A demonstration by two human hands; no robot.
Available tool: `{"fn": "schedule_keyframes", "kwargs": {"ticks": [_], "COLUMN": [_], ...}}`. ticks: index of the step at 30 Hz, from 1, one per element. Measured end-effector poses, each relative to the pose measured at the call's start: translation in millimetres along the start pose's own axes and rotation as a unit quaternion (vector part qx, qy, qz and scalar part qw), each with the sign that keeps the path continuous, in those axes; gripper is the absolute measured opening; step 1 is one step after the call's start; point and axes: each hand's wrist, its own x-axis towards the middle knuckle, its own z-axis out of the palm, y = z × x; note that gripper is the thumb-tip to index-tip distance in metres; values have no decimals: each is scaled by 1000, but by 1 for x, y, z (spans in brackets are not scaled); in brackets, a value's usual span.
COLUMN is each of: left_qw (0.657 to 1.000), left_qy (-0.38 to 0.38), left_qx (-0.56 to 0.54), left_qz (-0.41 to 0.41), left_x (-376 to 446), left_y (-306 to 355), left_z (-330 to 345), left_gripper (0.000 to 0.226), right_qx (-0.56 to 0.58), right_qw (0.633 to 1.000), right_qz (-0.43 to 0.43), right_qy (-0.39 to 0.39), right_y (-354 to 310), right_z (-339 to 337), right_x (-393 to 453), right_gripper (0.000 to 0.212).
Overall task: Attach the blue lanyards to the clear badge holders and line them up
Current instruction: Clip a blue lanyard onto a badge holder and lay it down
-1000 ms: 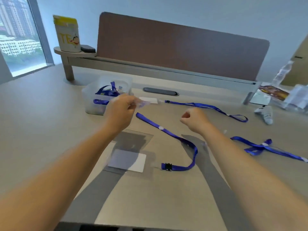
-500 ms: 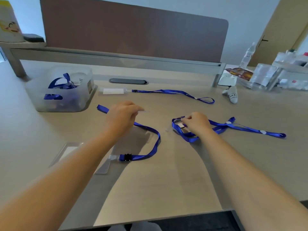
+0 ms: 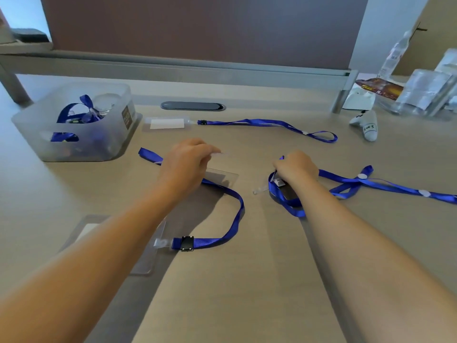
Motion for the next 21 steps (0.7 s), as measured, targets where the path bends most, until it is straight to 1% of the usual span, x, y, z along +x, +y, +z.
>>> {"fn": "schedule_keyframes", "kwargs": {"ticks": [2,4,5,7,9,11,13,15,18,21], "left_qw": [1000,999,998,998,997,995,993,988,969,945], "left_qy": [20,38,44,55,66,70,70,74,86,96], "left_qx": [-5,-13,-13,-17,-43,-71,-91,-118,-193,-266], "left_qz": [16,31,34,30,12,-10,-35,-67,-125,-163], "left_x": [-1,-2,-2,-4,-6,-9,-12,-16,-23,-30], "left_y": [1,3,5,9,14,20,26,30,37,43], "left_z": [-4,-8,-10,-14,-19,-24,-30,-36,-43,-52], "left_gripper": [27,26,26,27,28,29,29,30,31,31], "right_qx": [81,200,267,385,439,438,412,386,334,334], "right_qw": [994,973,956,915,887,884,893,900,913,911], "right_qz": [-60,-104,-113,-120,-131,-142,-153,-166,-201,-218], "right_qy": [33,44,37,-12,-60,-85,-101,-120,-120,-108], "right_y": [1,-1,-2,-7,-14,-19,-23,-29,-37,-43], "right_z": [-3,-13,-19,-31,-42,-49,-54,-58,-59,-57], "right_x": [-1,-9,-15,-28,-42,-56,-69,-81,-100,-113], "right_gripper": [37,36,32,22,11,13,14,21,26,30]}}
